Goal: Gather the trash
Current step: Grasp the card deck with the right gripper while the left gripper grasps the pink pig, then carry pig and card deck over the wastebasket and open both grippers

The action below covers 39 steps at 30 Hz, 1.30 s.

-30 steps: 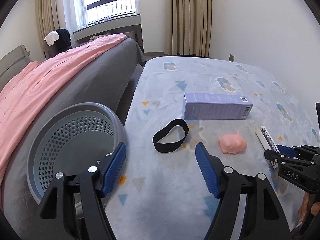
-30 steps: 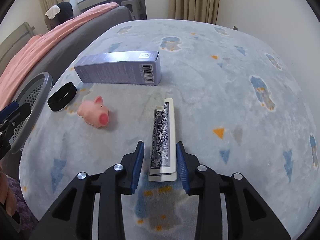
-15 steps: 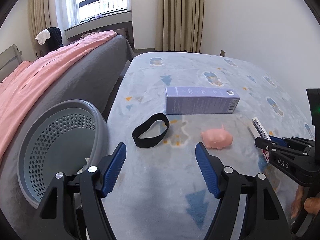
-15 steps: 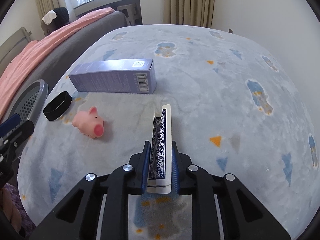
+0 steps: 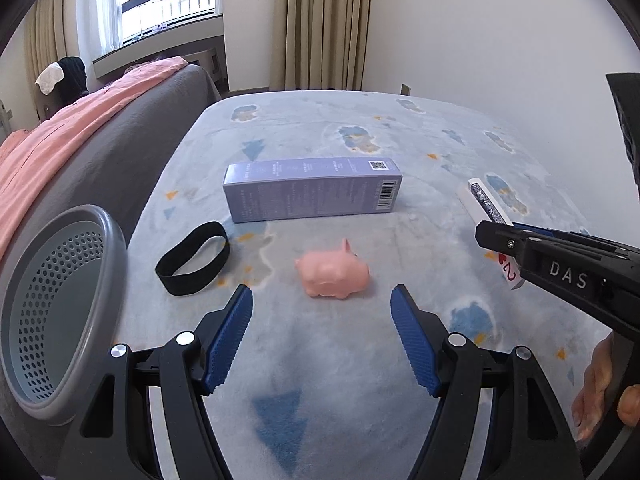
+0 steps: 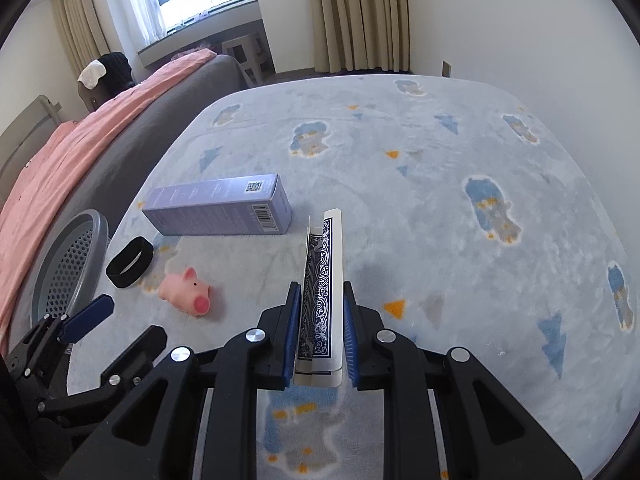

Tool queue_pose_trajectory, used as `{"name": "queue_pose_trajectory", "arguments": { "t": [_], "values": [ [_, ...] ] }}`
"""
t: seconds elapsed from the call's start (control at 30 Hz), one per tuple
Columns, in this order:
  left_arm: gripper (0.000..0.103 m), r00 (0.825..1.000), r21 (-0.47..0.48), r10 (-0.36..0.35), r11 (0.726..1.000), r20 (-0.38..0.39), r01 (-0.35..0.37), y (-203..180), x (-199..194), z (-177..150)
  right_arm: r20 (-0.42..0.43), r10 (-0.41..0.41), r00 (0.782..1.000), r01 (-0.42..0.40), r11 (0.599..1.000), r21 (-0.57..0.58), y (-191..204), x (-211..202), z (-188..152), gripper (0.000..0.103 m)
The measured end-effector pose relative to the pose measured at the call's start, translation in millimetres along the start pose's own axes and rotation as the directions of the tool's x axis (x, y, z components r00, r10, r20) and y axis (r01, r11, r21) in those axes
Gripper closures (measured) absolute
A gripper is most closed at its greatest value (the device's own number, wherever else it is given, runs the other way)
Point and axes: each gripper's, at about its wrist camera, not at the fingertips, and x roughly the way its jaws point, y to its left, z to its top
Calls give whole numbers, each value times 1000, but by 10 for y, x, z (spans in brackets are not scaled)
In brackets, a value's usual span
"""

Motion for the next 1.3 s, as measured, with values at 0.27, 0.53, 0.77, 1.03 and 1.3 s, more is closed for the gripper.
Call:
{"name": "queue_pose_trajectory", "arguments": {
  "t": [0.27, 0.53, 0.77, 1.03, 1.3],
  "values": [
    [34, 998, -8, 3, 1000, -56, -4, -49, 287, 92, 11, 4, 1000, -5, 999, 52, -201, -62, 58, 83],
    [49, 996, 1, -1, 1000, -93, 1, -115, 528, 144, 20, 15, 1000, -16, 998, 59, -232, -112, 89, 83],
    [57, 997, -12, -9, 1000, -70, 8, -42, 395, 145, 11, 23, 1000, -23, 999, 40, -177, -99, 95, 83],
    [57, 998, -24, 59, 998, 21, -59, 291, -117, 209, 17, 38, 999, -38, 999, -15, 126, -148, 110, 83],
    [57, 980, -85, 175, 982, 90, -168, 1024, -613, 223, 35, 97, 995, -92, 989, -113, 781, -176, 166, 83]
  ]
}}
